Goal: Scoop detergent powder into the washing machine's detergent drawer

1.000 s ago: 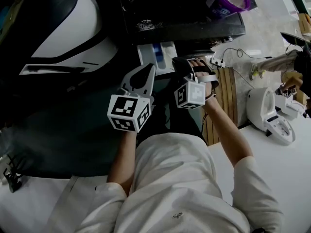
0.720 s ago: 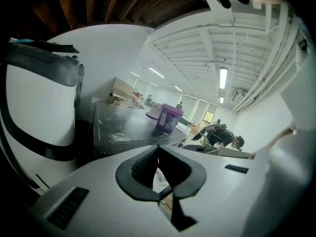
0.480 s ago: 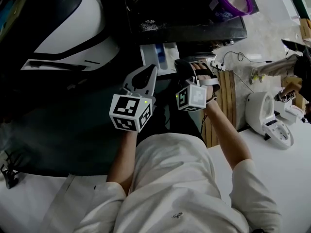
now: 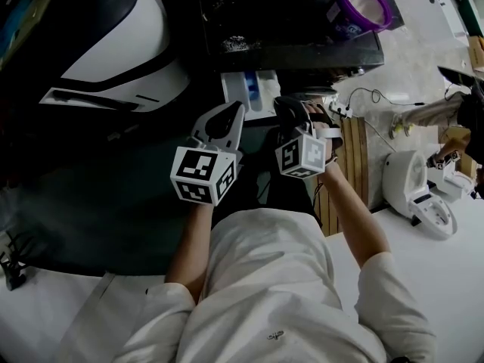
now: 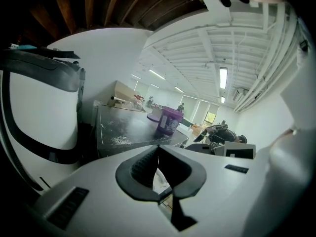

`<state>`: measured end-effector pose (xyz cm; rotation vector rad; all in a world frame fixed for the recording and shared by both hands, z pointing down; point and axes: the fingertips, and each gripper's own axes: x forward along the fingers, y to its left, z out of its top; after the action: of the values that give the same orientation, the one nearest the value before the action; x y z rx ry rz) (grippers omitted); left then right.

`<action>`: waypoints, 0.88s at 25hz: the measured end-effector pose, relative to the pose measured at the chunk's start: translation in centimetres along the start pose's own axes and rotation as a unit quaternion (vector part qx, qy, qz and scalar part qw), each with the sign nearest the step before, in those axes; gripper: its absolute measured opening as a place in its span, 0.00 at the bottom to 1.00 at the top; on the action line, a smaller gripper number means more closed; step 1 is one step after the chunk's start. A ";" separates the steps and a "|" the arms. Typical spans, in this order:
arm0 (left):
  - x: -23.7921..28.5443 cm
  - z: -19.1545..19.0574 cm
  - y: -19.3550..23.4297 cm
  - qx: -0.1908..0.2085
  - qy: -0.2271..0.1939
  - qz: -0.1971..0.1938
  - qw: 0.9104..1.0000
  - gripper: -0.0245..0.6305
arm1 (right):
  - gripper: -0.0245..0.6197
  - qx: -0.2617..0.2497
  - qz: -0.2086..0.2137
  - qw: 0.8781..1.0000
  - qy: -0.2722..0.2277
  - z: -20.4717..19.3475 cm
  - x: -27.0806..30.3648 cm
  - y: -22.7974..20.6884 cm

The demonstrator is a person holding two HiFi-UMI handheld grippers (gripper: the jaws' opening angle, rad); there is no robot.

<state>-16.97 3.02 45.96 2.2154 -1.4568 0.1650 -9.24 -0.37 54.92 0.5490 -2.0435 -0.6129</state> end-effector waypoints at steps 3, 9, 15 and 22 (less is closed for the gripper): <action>-0.1 0.1 -0.3 0.003 -0.002 0.003 1.000 0.07 | 0.05 0.008 -0.004 1.000 -0.011 0.3 -0.7 -0.4; -0.2 0.6 -0.4 0.008 -0.006 0.018 1.000 0.07 | 0.05 0.059 0.003 0.997 -0.042 1.2 -2.2 -1.6; 0.1 1.6 -0.9 0.012 -0.013 0.029 0.999 0.07 | 0.05 0.135 0.005 0.989 -0.067 1.5 -4.3 -3.3; 0.4 3.4 -1.7 0.030 -0.025 0.024 0.999 0.07 | 0.05 0.230 -0.017 0.967 -0.108 2.7 -6.7 -6.7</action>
<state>-15.84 1.68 42.57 2.2486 -1.5508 0.1738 -7.33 -1.10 45.29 0.8168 -2.4027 -0.2166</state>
